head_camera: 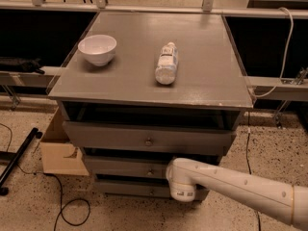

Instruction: Open middle drawer

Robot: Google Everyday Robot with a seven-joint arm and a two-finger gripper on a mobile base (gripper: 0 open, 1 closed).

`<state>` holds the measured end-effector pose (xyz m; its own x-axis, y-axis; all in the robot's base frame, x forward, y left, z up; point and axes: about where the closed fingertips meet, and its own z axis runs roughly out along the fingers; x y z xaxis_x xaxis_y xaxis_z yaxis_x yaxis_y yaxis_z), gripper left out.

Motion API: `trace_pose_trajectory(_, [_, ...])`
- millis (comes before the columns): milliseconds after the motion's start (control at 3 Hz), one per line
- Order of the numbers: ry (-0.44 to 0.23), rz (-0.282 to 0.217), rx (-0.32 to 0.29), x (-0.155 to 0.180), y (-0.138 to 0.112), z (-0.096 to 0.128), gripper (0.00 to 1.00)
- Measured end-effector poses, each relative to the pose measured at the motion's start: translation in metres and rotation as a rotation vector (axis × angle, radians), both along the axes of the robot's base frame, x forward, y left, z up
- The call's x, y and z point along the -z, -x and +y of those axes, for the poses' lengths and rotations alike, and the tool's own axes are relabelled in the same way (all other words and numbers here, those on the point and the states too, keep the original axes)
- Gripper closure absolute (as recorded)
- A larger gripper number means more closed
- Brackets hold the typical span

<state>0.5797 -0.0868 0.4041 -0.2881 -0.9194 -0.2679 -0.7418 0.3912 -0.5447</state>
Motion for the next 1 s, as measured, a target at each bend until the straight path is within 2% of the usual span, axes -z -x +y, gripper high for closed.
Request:
trace_pose_trajectory(333, [0.000,0.000,0.000,0.000,0.000,0.000,0.96])
trace_pose_trajectory(667, [0.000,0.000,0.000,0.000,0.000,0.000,1.00])
trace_pose_trajectory(1000, [-0.010,0.019,0.036,0.003,0.016,-0.015,1.00])
